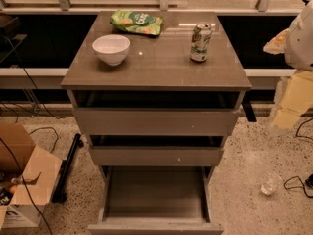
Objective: Close bottom drawer
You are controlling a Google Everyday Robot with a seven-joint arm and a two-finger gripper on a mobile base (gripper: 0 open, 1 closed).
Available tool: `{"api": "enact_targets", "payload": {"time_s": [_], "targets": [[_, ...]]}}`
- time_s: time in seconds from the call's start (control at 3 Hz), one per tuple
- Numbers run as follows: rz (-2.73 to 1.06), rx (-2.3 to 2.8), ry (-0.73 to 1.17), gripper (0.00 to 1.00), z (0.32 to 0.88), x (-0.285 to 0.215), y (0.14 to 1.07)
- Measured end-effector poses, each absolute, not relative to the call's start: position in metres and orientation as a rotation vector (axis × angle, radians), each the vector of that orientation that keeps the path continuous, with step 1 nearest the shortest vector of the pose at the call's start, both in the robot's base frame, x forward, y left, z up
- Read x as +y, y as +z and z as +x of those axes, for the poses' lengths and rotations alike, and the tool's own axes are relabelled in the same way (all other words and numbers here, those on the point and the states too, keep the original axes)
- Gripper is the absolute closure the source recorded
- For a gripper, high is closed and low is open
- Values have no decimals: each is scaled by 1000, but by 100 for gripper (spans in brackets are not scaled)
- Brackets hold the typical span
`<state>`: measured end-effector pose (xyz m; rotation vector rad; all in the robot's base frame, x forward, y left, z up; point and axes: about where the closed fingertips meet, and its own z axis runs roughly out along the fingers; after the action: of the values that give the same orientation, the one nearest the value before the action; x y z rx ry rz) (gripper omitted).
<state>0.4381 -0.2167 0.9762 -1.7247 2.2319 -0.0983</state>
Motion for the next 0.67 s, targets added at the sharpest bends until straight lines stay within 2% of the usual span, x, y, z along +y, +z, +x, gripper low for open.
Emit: {"api": "enact_targets", "payload": {"time_s": [0.33,0.67], "targets": [[-1725,2232,-98,0,438,-217,976],[-1720,2226,-106,14,438,-216,978]]}}
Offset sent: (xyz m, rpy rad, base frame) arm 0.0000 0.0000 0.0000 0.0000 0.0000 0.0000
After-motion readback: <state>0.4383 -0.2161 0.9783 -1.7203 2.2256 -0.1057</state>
